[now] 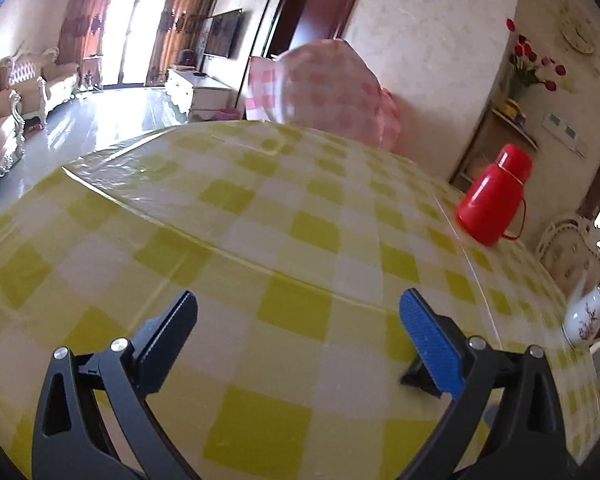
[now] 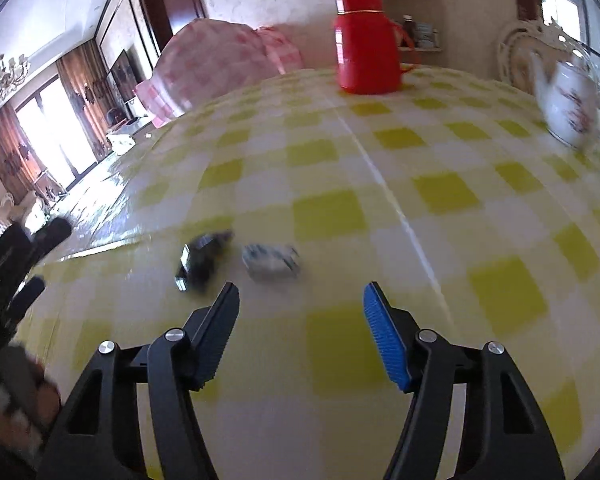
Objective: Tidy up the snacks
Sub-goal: 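Grasp the second blue-and-white candy with the right tool while the left tool approaches the black candy, then close the left tool on the black-wrapped candy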
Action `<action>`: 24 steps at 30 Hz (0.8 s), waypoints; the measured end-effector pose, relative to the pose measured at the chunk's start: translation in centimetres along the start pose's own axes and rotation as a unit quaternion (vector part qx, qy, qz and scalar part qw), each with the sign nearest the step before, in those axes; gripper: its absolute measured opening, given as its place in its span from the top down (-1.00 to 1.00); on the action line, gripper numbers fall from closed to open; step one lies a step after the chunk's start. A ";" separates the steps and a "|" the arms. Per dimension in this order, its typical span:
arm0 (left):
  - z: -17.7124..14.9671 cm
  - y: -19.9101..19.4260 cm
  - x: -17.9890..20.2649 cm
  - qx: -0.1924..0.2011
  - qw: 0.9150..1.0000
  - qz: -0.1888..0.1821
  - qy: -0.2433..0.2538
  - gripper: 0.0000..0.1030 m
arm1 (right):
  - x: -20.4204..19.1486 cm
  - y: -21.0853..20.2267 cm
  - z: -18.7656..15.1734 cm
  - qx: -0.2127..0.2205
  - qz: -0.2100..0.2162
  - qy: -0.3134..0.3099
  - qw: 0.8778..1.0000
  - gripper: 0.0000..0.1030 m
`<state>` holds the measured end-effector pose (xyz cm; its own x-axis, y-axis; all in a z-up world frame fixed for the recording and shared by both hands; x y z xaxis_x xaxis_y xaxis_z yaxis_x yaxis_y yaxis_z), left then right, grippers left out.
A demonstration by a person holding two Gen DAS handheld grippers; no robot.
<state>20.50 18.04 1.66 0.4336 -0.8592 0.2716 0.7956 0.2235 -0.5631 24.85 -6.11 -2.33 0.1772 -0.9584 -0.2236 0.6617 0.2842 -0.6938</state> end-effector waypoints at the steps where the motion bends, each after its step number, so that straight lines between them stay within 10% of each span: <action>1: 0.1 0.0 0.0 -0.001 1.000 0.000 0.003 -0.96 | -0.6 0.8 0.6 -0.002 0.000 -0.001 1.000 -0.24; 8: -0.6 0.4 1.3 -0.018 0.999 -0.013 0.036 -0.96 | -2.3 5.0 1.5 -0.056 -0.057 -0.033 0.996 -0.17; 12: -1.0 0.7 1.8 -0.028 0.998 -0.018 0.050 -0.96 | -2.6 4.8 1.3 -0.051 -0.068 -0.057 0.995 0.34; 24: -3.4 1.6 5.4 -0.080 0.988 -0.074 0.111 -0.96 | 4.5 -5.9 -3.9 -0.004 -0.042 -0.011 0.999 0.35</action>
<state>22.63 12.20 -0.46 0.2011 -0.9604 0.1926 0.7581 0.0281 -0.6515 18.87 -12.01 -1.92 0.1373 -0.9790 -0.1504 0.6688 0.2036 -0.7151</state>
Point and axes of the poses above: each gripper's, at about its wrist camera, not at the fingertips, and y roughly the way its jaws point, x to its right, z to its top, the point moved 6 cm from there along y, roughly the way its jaws point, and after that the axes turned 2 degrees about y, right-handed, at the moved point
